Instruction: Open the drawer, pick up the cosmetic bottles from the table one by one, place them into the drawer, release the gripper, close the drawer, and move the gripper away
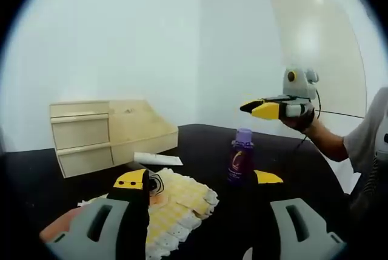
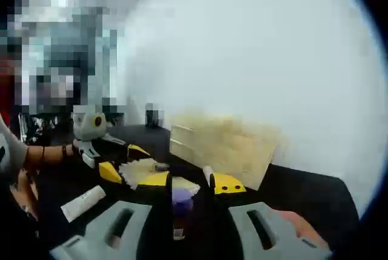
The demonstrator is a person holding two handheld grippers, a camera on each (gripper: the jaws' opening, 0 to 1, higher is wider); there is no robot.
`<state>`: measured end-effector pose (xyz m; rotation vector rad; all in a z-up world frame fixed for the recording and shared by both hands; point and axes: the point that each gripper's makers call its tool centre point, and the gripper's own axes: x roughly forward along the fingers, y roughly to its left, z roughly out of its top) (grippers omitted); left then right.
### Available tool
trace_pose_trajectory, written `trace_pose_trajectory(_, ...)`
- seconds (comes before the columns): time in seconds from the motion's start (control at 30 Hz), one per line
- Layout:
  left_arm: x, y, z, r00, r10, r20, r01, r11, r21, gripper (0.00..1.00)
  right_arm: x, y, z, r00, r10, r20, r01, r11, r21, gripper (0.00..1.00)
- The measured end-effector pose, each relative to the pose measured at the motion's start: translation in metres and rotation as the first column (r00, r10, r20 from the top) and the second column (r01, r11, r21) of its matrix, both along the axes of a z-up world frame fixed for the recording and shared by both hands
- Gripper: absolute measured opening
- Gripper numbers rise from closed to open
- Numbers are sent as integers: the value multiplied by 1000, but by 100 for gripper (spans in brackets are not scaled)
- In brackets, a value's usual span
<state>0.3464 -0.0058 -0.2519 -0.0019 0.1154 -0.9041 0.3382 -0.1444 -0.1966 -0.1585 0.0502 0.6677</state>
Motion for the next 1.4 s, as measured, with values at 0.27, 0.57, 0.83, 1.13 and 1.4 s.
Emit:
trace_pose_trajectory(0.27,-2,-1,2,1000,-4,7,4,1000,-2,62,-3,12,-27,995,-31,-91,36,998,52,22)
trace_pose_trajectory(0.57,-4,-1,7,1000,-6,17,6,1000,-12,62,8,22,-36,989,-60,-132,73,993,95,20)
trace_pose_trajectory(0.83,-5,-1,9,1000,-9,24,10,1000,-18,62,4,29,-37,994,8,-105,-6,1000,27,15)
trace_pose_trajectory(1.13,-8,-3,9,999,-29,26,29,999,-16,62,-21,51,-24,946,316,-73,-319,947,-28,15)
trace_pose_trajectory(1.4,-18,-7,18,994,-77,76,80,996,-28,61,-52,82,-31,810,579,-91,-586,798,-140,15)
